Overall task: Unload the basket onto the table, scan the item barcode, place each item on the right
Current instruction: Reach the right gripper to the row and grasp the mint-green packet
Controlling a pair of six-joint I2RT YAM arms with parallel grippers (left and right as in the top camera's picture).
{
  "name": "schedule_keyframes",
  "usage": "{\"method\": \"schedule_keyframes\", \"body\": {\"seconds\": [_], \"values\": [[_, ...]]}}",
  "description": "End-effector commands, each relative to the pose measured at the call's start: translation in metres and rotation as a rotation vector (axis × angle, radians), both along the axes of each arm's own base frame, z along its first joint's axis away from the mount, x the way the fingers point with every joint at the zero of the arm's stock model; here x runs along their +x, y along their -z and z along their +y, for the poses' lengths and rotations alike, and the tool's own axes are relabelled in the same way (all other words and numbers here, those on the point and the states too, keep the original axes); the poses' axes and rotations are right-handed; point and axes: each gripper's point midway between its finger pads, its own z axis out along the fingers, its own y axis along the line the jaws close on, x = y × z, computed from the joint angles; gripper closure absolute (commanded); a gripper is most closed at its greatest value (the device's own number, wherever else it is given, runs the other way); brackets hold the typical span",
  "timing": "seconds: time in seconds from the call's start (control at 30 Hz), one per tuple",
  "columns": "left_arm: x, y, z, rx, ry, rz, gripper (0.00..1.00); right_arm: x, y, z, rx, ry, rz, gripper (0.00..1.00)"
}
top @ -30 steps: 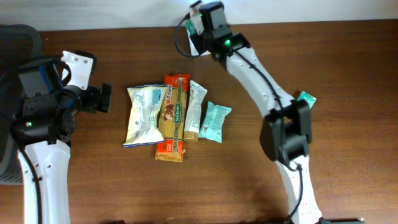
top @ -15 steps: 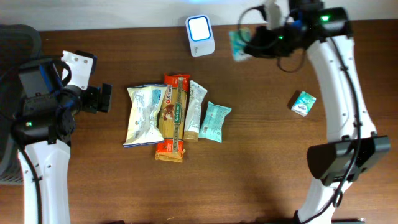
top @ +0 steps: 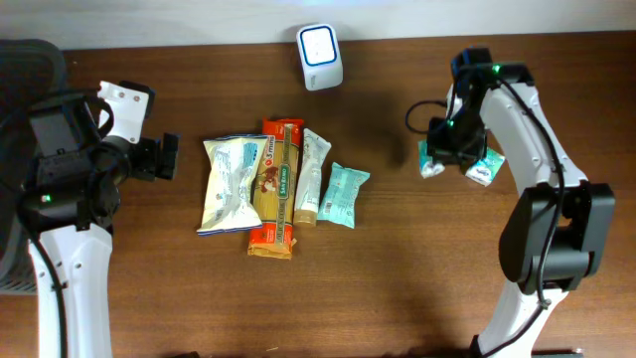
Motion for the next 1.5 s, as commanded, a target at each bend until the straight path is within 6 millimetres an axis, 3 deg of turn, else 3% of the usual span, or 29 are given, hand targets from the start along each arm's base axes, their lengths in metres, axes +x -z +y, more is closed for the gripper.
{"method": "schedule_keyframes", "body": {"seconds": [0.0,0.2,0.27,0.43,0.5,0.57,0.7,0.83,0.93,0.97,1.07,1.17,1.3,1.47], "values": [[-0.001,-0.005,0.001,0.016,0.006,-0.016,0.01,-0.011,0.019,-0.034,-0.116,0.046,0.026,0.96],[-0.001,-0.006,0.001,0.015,0.006,-0.016,0.01,-0.027,0.033,-0.058,-0.211,0.064,0.076,0.96],[-0.001,-0.006,0.001,0.015,0.006,-0.016,0.01,-0.028,0.032,-0.061,-0.216,0.067,0.081,0.77],[-0.001,-0.005,0.001,0.016,0.006,-0.016,0.01,-0.026,0.023,-0.062,-0.22,0.064,0.08,0.6],[-0.001,-0.006,0.001,0.015,0.006,-0.016,0.01,-0.016,0.003,-0.062,-0.216,0.067,0.05,0.53],[-0.001,-0.006,0.001,0.015,0.006,-0.016,0.01,-0.001,-0.021,-0.05,-0.147,0.021,-0.003,0.4],[-0.001,-0.006,0.001,0.015,0.006,-0.016,0.01,0.033,-0.073,0.012,0.147,-0.24,-0.205,0.26],[-0.001,-0.005,0.001,0.016,0.006,-0.016,0.01,0.047,-0.088,0.06,0.199,-0.466,-0.326,0.21],[-0.001,-0.006,0.001,0.015,0.006,-0.016,0.01,0.049,-0.075,0.112,0.204,-0.67,-0.35,0.19],[-0.001,-0.006,0.001,0.015,0.006,-0.016,0.01,0.047,-0.065,0.134,0.209,-0.739,-0.347,0.19],[-0.001,-0.006,0.001,0.016,0.006,-0.016,0.01,0.042,-0.035,0.173,0.203,-0.862,-0.315,0.21],[-0.001,-0.006,0.001,0.015,0.006,-0.016,0.01,0.036,-0.013,0.186,0.198,-0.933,-0.274,0.26],[-0.001,-0.006,0.001,0.016,0.006,-0.016,0.01,0.031,0.026,0.186,0.202,-0.956,-0.186,0.3],[-0.001,-0.006,0.001,0.015,0.006,-0.016,0.01,0.023,0.047,0.182,0.209,-0.987,-0.123,0.31]]}}
